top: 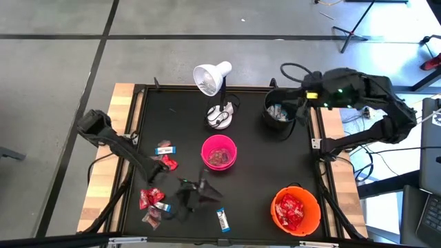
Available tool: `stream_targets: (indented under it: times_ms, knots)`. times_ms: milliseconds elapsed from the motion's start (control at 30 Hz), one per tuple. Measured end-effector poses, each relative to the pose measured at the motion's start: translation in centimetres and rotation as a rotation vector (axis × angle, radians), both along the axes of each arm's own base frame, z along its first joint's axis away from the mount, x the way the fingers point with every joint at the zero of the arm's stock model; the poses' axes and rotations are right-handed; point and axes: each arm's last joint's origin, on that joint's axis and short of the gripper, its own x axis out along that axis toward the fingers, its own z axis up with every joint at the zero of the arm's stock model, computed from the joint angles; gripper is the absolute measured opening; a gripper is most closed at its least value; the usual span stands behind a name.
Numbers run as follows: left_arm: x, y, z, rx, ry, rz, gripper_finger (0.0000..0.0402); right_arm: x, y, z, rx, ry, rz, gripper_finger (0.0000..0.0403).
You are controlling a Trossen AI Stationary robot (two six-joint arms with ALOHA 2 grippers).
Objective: Sort candy
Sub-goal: Put the white chocolate bar into the black bucket
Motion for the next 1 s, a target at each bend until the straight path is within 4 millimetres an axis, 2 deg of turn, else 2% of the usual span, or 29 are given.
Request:
stream_targets:
  times_ms: [133,267,500,800,1000]
  knots:
    - [2.3,-0.1,-0.7,0.037,0.190,-0.083,0.0098,-0.2,1.5,0.5,-0.023,-0.022,0.058,0.0182]
    - [4.0,-0.7,-2.3,0.115,0.368,-0.190,0.0098,-0.1,2.3,0.5,-0.054,-0.014,0.076,0.0182]
    - [5.6,-1.9,-5.6,0.309,0.614,-0.345,0.0098,0.9,2.7,0.1,-0.069,0.014,0.080,0.0182]
    - [7.2,-3.1,-7.6,0.463,0.624,-0.380,0.0116,2.3,2.7,-0.6,-0.077,0.064,0.078,0.0182]
    - [7.7,-3.0,-8.0,0.539,0.607,-0.355,0.0172,3.0,2.8,-1.0,-0.078,0.089,0.080,0.0182]
